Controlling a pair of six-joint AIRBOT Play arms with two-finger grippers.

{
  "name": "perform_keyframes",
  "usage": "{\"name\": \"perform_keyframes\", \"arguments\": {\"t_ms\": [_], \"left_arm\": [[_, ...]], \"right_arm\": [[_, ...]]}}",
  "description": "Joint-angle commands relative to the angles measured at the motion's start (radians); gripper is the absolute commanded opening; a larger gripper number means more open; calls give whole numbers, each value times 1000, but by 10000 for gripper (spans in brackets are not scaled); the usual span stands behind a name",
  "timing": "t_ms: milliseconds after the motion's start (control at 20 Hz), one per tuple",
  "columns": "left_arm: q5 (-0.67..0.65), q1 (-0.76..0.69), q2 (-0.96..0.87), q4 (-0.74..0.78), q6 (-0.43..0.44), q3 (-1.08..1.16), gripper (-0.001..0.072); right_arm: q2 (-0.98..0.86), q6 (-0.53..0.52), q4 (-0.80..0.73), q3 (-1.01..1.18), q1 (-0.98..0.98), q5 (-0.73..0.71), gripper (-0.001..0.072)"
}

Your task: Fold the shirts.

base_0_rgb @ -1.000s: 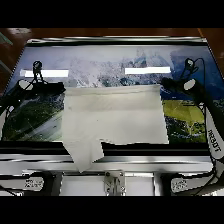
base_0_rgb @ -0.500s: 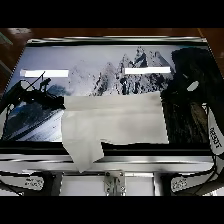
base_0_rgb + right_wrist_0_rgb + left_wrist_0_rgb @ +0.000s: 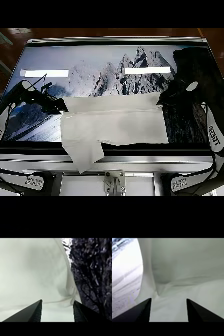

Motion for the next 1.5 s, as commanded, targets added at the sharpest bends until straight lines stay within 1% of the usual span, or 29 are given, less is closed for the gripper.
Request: {"name": "perform_keyframes", "arguments": {"t_ms": [0, 100, 150, 250, 350, 450, 500, 550, 650, 800, 1100, 1150, 1200, 1450], "left_arm": [[-204, 53, 17, 3, -6, 61, 536], [-302, 110, 81, 0, -2, 58, 536], [-329, 137, 133, 0, 15, 32, 535], [-335, 178, 259, -1, 58, -98, 533], [-271, 220, 395, -31, 57, -331, 534], [-192, 248, 488, -130, 70, -565, 533], [-164, 248, 517, -173, 96, -660, 534], [-141, 246, 531, -199, 103, -732, 533], [-125, 246, 533, -204, 102, -816, 531], [-87, 246, 531, -200, 103, -885, 531], [-13, 245, 524, -218, 99, -903, 522], [-3, 245, 516, -236, 99, -907, 481], [5, 245, 509, -248, 100, -909, 456], [47, 185, 498, -267, 99, -909, 456]], "right_arm": [[39, -78, -2, 58, -33, 144, 514], [104, -96, -71, 86, -92, 270, 514], [137, -96, -119, 85, -127, 328, 514], [196, -125, -205, 74, -211, 423, 514], [251, -134, -213, 32, -305, 424, 514], [286, -134, -167, -14, -385, 401, 514], [291, -134, -146, -31, -412, 399, 514], [291, -134, -134, -43, -429, 400, 514], [291, -143, -128, -64, -441, 393, 514], [291, -151, -126, -92, -439, 369, 514], [291, -155, -124, -172, -439, 331, 514], [291, -155, -124, -185, -439, 327, 514], [291, -155, -124, -197, -439, 323, 514], [290, -155, -123, -209, -439, 312, 514]]}}
